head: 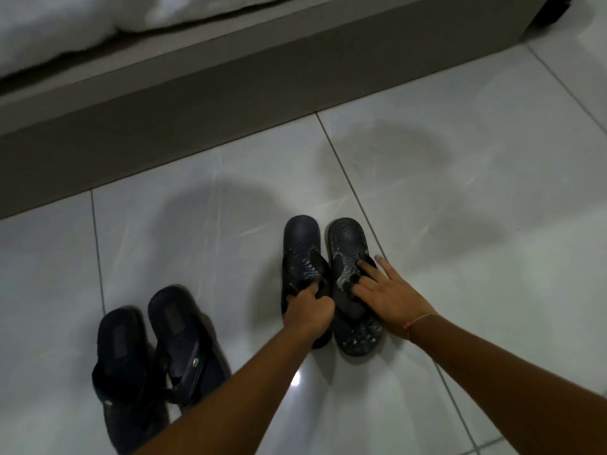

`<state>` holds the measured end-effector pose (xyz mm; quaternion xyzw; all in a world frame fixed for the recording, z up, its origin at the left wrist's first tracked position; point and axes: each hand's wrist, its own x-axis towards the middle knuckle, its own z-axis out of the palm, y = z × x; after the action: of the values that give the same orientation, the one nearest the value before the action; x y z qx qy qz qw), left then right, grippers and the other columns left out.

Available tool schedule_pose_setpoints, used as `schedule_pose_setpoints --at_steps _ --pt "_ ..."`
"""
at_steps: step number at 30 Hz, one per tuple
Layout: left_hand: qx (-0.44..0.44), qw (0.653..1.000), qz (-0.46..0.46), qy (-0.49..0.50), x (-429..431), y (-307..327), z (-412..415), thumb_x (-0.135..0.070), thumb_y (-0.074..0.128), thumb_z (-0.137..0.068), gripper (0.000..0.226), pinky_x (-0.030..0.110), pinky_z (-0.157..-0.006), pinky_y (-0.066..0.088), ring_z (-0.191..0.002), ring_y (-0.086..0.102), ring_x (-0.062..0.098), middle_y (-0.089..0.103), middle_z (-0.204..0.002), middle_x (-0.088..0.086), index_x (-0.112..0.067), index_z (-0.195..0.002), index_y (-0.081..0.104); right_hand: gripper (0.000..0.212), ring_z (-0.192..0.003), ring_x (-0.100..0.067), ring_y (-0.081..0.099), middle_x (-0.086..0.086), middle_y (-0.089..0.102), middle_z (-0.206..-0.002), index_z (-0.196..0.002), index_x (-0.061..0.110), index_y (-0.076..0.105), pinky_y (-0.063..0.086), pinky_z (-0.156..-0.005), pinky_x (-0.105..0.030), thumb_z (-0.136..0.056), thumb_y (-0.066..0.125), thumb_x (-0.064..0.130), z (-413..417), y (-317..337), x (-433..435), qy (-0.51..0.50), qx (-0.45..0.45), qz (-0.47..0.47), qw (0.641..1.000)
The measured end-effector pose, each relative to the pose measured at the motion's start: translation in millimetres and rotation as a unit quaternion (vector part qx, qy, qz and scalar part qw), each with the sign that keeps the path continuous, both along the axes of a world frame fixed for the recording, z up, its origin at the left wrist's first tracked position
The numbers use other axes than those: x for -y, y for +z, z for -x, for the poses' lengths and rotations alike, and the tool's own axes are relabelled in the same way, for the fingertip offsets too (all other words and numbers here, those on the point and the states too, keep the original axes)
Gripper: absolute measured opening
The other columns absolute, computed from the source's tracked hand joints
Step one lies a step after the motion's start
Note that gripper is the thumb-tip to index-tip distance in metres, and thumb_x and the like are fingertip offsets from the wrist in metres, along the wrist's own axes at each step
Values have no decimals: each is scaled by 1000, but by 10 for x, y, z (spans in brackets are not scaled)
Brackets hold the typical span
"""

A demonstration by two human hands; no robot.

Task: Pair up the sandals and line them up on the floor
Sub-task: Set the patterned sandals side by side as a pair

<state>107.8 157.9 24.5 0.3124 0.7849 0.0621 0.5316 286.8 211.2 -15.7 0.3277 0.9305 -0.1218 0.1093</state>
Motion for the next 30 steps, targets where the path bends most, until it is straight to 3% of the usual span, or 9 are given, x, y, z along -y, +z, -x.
schedule_pose_setpoints --at_steps 2,4,6,8,11,15,19,24,30 --pt "-34 998 -41 -19 27 86 148 -37 53 -62 75 48 -106 41 -125 47 36 44 -146 12 -48 -136 43 55 -139 -32 30 -11 56 -133 -130 17 48 14 -116 -56 -79 69 23 -36 109 101 -47 -32 -6 998" --pt "-144 980 -97 -100 -14 157 362 -41 60 -66 78 56 -107 36 -135 33 40 24 -156 16 -47 -140 35 74 -141 -31 25 -12 49 -140 -139 14 38 18 -115 -56 -74 73 20 -74 231 252 -112 -84 9 990" --pt "-226 922 -155 -274 -84 123 588 -44 66 -71 96 60 -115 19 -147 -1 37 -6 -162 14 -35 -150 14 89 -144 -29 12 -12 32 -152 -147 16 24 16 -116 -53 -72 73 23 -95 263 416 -151 -100 48 982" --pt "-224 854 -172 -438 -157 -110 761 -52 73 -67 116 56 -119 3 -144 -22 31 -22 -160 9 -28 -152 -3 100 -146 -29 -5 -10 10 -160 -151 20 11 13 -117 -52 -73 73 30 -82 159 517 -150 -56 77 984" --pt "-204 804 -189 -526 -122 -453 879 -62 77 -60 125 45 -118 -8 -145 -22 26 -14 -162 3 -28 -152 -1 107 -144 -30 -13 -8 -3 -161 -151 23 8 10 -117 -52 -70 77 31 -48 -25 525 -144 -12 90 985" --pt "-206 816 -230 -488 54 -505 644 -65 77 -55 120 52 -119 7 -147 -5 32 8 -163 6 -30 -151 13 108 -145 -28 -12 -4 -5 -161 -150 25 12 12 -117 -49 -66 79 26 -300 -57 370 -146 4 69 987" --pt "-186 808 -256 -498 70 -530 -136 -68 77 -46 121 59 -114 20 -146 12 34 21 -160 7 -28 -148 26 108 -145 -28 -10 1 -13 -160 -150 29 8 17 -116 -47 -67 77 25 -961 -22 78 -169 47 88 981" --pt "-187 848 -239 -435 -302 -550 -1144 -76 70 -55 118 60 -115 11 -147 -1 26 12 -162 1 -32 -150 17 107 -145 -31 -10 -1 -16 -160 -150 28 6 16 -116 -48 -70 76 18 -1788 67 -334 -185 129 98 969" --pt "-204 831 -240 -458 -611 -595 -1526 -77 69 -56 119 59 -117 5 -147 -5 26 7 -163 0 -32 -151 13 108 -145 -33 -5 -3 -13 -160 -149 28 10 20 -116 -48 -66 77 12 -2166 94 -525 -174 138 90 971"
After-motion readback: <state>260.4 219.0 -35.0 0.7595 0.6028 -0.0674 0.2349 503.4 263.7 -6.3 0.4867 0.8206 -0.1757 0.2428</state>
